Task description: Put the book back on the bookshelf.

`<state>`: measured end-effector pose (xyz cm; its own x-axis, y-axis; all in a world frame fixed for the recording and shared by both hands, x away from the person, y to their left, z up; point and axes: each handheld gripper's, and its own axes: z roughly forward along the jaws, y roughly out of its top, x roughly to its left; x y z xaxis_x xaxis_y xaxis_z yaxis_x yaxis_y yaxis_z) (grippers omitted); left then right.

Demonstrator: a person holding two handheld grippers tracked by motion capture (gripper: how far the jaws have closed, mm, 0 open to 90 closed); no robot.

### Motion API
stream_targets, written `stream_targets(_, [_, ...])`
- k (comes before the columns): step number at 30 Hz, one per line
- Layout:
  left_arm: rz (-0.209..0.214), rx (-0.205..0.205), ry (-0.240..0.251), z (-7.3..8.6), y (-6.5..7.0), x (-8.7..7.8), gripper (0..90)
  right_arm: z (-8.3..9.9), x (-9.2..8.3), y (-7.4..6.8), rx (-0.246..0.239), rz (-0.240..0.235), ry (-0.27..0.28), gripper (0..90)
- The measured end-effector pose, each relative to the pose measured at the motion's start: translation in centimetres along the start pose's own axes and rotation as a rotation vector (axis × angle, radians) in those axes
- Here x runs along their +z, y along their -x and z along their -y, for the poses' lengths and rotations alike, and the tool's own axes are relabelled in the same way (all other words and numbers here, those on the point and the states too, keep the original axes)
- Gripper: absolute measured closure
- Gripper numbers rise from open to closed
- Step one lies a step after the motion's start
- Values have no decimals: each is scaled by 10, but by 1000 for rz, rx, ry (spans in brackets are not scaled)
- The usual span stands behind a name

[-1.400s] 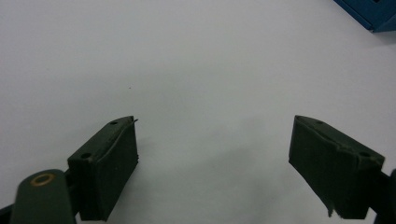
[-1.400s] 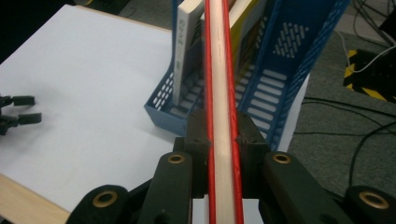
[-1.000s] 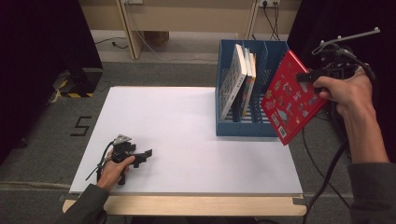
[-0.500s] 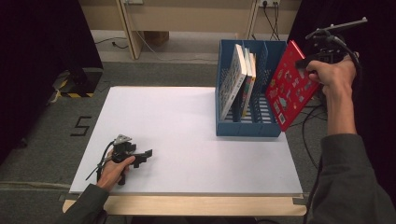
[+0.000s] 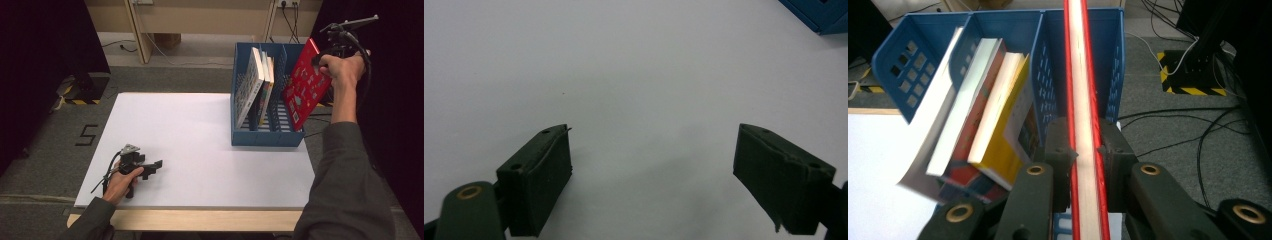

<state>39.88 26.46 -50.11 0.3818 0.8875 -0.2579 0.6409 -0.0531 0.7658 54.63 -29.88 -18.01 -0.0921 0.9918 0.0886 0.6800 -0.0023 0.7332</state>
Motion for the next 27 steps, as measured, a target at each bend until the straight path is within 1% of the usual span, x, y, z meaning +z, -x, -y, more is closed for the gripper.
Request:
stream_targets(1, [-1,5,-1,0,0,0,151,-1,4,0,-7,5,0,787])
stream_targets(4, [-49,66,-14,1,2,1,151,-4,14,-1,11,-1,-1,788])
stream_targets(6, [-62,91,-27,1,3,1,151,-5,19,-1,14,-7,4,788])
stream_targets(8, [-81,125,-32,2,5,1,151,-6,24,-2,20,-12,5,788])
stream_targets(9, [-84,132,-34,2,5,1,151,-6,27,-2,25,-15,7,788])
stream_targets(13, [-84,150,-41,3,7,2,150,-4,41,-4,31,-25,-8,787])
stream_targets(20, [-85,151,-41,3,7,2,150,2,67,-10,19,-21,-43,785])
stream_targets(22, [-83,152,-40,3,7,2,151,3,72,-11,25,-20,-52,784])
stream_targets(23, [-83,151,-40,3,7,2,151,4,75,-11,18,-17,-51,784])
stream_targets(26, [-85,154,-42,3,7,2,151,6,81,-12,25,-18,-60,782])
stream_targets(27, [-85,158,-43,3,7,2,151,7,83,-12,19,-17,-64,783])
